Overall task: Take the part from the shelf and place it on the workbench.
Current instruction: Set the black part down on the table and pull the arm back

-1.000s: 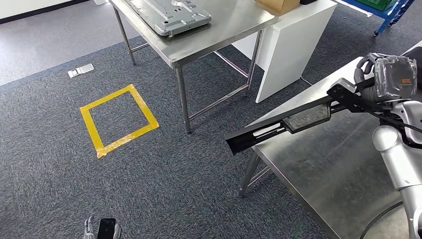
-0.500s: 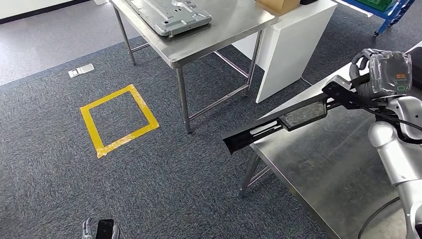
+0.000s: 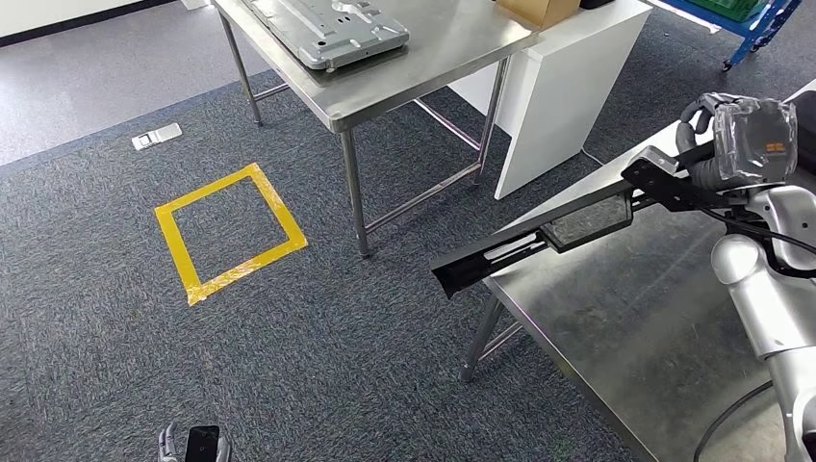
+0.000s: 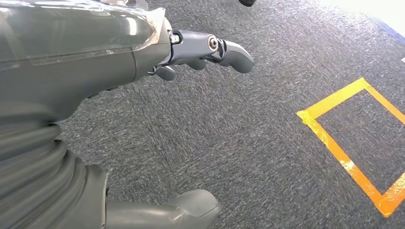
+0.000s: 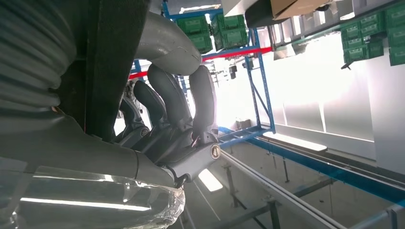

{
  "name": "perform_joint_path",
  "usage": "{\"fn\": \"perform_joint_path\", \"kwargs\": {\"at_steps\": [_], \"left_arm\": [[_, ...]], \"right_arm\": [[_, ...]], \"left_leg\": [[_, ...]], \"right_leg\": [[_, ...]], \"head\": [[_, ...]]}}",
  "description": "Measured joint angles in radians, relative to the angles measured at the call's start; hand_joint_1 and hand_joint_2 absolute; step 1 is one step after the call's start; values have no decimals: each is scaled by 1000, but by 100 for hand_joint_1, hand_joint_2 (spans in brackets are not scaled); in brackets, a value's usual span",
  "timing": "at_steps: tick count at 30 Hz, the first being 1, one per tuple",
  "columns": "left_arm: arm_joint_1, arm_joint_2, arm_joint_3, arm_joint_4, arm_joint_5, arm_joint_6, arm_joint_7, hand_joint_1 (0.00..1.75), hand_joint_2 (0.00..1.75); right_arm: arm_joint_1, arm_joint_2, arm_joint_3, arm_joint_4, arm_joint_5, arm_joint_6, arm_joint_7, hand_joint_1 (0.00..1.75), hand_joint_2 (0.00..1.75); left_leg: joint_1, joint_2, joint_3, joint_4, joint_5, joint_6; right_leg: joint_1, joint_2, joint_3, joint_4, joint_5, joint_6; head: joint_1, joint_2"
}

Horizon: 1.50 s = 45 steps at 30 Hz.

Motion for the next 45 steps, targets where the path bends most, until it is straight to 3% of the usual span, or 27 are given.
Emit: {"fn": "perform_joint_path", "kwargs": {"at_steps": [28,45], "left_arm": [[0,-7,16,2,20,-2,0,0,175],[-43,20,14,139,75,-118,57,0,175]], "right_arm": [[-8,5,15,12,2,-12,1,152,175],[-8,18,22,14,25,-11,24,152,175]], "left_leg": [[0,0,0,0,0,0],[0,0,0,0,0,0]], "right_leg": [[0,0,0,0,0,0],[0,0,0,0,0,0]], "head": [[0,0],[0,0]]}}
